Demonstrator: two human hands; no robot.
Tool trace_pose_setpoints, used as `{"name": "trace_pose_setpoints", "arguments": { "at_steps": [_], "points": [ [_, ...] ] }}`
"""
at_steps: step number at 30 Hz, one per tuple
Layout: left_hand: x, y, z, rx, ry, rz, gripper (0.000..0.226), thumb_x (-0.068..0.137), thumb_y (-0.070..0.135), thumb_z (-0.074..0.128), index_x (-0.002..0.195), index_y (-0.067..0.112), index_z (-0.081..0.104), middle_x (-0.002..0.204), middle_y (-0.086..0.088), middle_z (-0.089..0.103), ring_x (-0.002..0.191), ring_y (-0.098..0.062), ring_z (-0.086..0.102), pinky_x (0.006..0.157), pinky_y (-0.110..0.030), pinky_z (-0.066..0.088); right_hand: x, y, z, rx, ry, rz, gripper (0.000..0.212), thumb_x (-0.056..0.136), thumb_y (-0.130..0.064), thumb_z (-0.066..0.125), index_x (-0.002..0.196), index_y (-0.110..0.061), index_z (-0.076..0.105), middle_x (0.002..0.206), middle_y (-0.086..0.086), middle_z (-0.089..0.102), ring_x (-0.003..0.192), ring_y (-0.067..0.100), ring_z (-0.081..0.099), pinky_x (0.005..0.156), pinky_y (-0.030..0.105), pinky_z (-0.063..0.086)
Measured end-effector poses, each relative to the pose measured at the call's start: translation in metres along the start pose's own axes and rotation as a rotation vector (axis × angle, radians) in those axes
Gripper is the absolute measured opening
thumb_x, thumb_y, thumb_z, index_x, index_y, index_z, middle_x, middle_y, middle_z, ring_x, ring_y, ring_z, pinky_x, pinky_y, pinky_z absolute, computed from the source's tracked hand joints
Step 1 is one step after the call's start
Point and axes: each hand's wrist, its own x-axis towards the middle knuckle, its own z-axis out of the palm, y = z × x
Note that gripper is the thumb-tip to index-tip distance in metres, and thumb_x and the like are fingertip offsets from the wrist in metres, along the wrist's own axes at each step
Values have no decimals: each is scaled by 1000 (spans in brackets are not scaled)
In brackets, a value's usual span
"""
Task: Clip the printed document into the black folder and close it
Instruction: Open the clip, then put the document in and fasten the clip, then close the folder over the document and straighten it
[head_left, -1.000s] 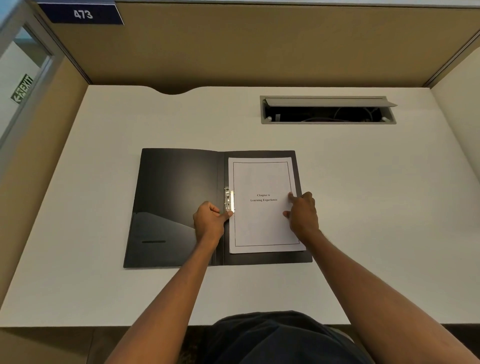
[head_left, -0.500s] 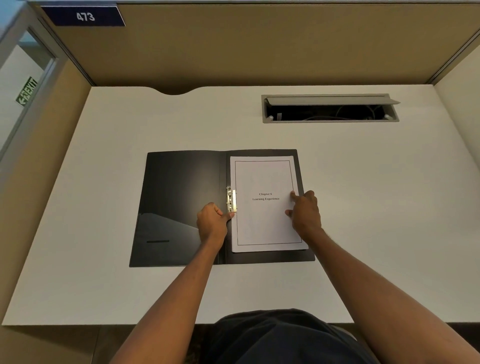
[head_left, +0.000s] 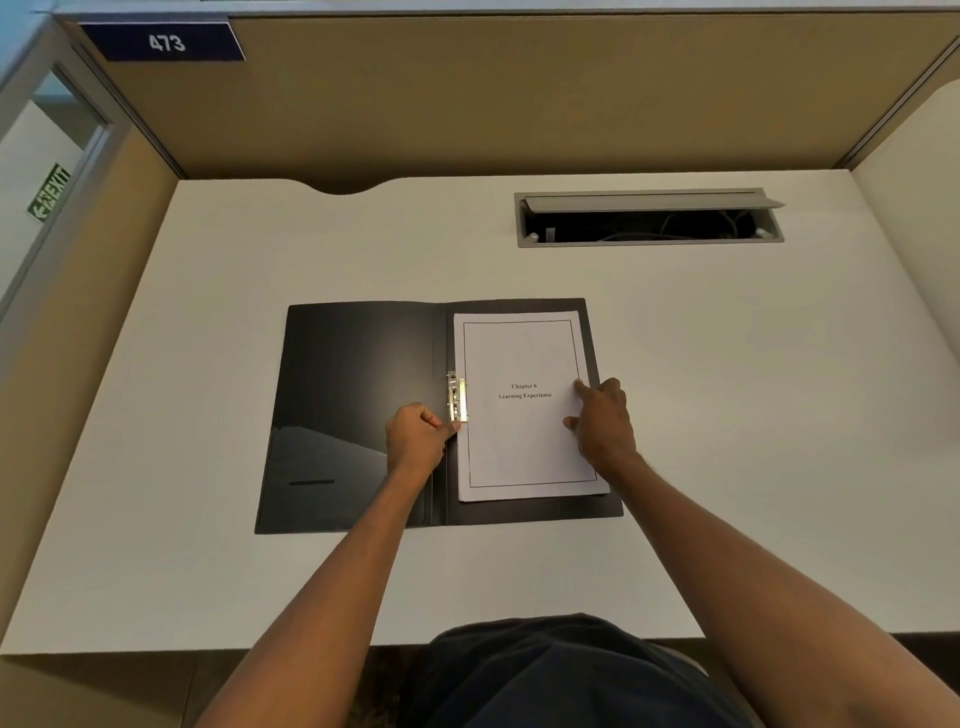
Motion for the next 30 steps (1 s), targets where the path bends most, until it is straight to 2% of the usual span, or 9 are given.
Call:
{"name": "trace_pose_setpoints", "arguments": {
  "at_steps": [6,10,12,14,15,17,20,24,30],
  "points": [
    [0,4,-12,-39,-18,39,21,84,22,83,85,11,65,80,-9,72,72,-25,73,67,-40,63,-4,3,-9,107,14,-3,65,92,-16,70,149,-12,40,133,14,44,127,32,45,100,43,45],
    [5,8,-29,37,105,112,14,93,23,73,94,10,67,89,-9,71,81,-23,68,74,-33,58,-16,-2,-9,24,79,-52,62,92,-26,71,144,-10,40,134,14,47,126,33,45,94,44,50],
    [10,6,-43,76,182,142,13,96,20,68,101,9,67,99,-12,71,87,-21,65,78,-31,54,-23,-7,-5,-51,123,-124,61,94,-30,67,145,-9,41,141,13,47,129,32,46,100,43,48],
    [20,0,-62,174,272,158,24,96,20,67,115,8,65,118,-16,66,105,-28,63,90,-36,51,-32,-16,2,-88,119,-205,61,96,-31,62,148,-10,39,150,12,43,136,31,43,109,41,43],
    [26,-6,-72,250,318,150,34,95,23,67,125,8,61,128,-17,62,116,-33,59,99,-44,48,-37,-21,6,-99,98,-245,61,98,-32,60,151,-11,37,154,11,40,141,30,40,114,41,39],
    [40,-17,-91,362,384,87,57,95,30,66,144,8,48,147,-21,49,135,-41,47,110,-57,37,-48,-32,14,-106,43,-320,64,99,-32,59,154,-14,33,161,9,32,148,28,33,119,40,33],
    [54,-28,-114,364,382,-95,78,97,37,61,159,10,22,158,-26,33,145,-46,32,116,-63,25,-59,-44,26,-158,-20,-394,69,102,-37,52,159,-16,20,169,8,16,155,26,19,123,38,22],
    [61,-28,-130,285,317,-227,78,100,38,57,160,10,16,150,-29,45,137,-48,43,113,-62,30,-63,-43,37,-244,-100,-399,71,105,-41,42,161,-18,6,171,6,-1,158,24,2,127,38,10],
    [61,-19,-136,311,360,-249,58,97,38,59,138,0,47,140,-28,53,129,-47,51,108,-58,37,-64,-24,36,-331,-123,-395,70,106,-43,36,161,-18,2,170,6,-5,158,25,-3,127,39,6]
  ]
}}
